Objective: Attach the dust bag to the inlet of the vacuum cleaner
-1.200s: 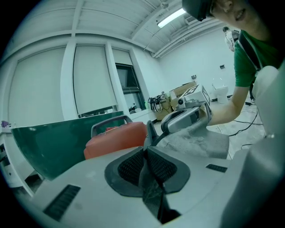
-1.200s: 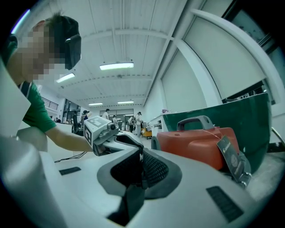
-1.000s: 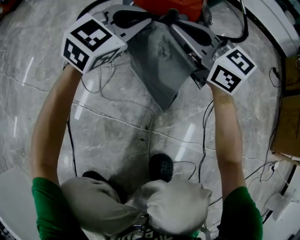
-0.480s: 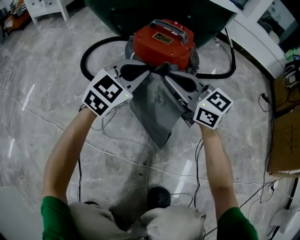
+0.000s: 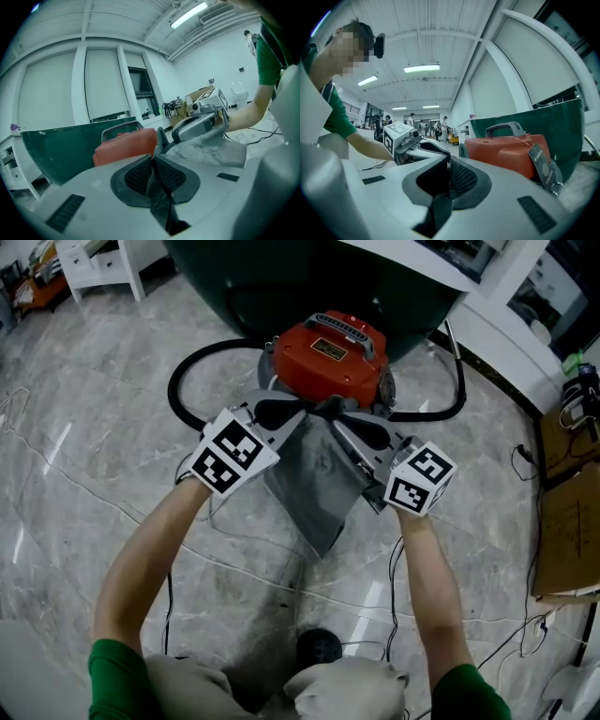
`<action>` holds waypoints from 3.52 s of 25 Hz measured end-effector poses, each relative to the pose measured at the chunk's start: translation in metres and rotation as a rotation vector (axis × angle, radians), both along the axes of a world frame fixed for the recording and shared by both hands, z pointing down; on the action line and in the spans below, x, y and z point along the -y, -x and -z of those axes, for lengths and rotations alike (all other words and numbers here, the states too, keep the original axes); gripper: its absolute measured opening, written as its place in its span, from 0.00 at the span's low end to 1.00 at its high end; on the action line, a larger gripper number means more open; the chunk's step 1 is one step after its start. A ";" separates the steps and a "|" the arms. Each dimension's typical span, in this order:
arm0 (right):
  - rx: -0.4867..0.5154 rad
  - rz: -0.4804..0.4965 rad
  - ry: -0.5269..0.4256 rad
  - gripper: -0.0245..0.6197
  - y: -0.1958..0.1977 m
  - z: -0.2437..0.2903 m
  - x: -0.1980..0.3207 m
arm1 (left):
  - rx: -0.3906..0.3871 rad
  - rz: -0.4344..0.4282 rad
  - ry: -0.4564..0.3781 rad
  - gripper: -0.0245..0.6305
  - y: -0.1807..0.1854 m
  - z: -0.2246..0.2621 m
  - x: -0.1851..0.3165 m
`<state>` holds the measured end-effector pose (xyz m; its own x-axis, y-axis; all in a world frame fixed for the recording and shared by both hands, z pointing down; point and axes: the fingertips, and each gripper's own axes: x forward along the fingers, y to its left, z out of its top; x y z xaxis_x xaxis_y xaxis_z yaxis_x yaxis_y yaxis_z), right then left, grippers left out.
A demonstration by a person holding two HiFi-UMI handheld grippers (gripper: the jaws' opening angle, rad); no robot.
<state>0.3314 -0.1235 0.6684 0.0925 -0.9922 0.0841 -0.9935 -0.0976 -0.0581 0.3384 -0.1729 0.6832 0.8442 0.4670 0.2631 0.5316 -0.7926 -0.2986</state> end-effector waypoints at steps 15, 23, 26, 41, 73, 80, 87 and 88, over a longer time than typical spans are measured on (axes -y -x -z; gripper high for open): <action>-0.079 -0.183 0.240 0.08 0.012 0.063 -0.015 | 0.065 -0.025 0.040 0.08 0.008 0.066 0.004; -0.056 -0.263 0.315 0.08 0.058 0.219 -0.034 | 0.171 -0.014 0.160 0.08 0.067 0.214 0.004; 0.025 -0.287 0.309 0.08 0.074 0.281 -0.039 | 0.208 0.016 0.206 0.07 0.095 0.275 0.005; 0.176 -0.337 0.324 0.05 0.205 0.565 -0.046 | 0.343 0.161 0.511 0.04 0.253 0.532 -0.006; 0.077 -0.306 0.175 0.05 0.244 0.691 -0.124 | 0.113 0.448 0.580 0.04 0.308 0.677 -0.099; 0.101 -0.289 0.164 0.05 0.227 0.687 -0.166 | 0.090 0.525 0.598 0.04 0.303 0.680 -0.129; 0.106 -0.296 0.169 0.05 0.217 0.677 -0.198 | 0.098 0.546 0.592 0.04 0.299 0.672 -0.161; 0.105 -0.300 0.172 0.05 0.216 0.675 -0.201 | 0.100 0.546 0.590 0.04 0.298 0.671 -0.164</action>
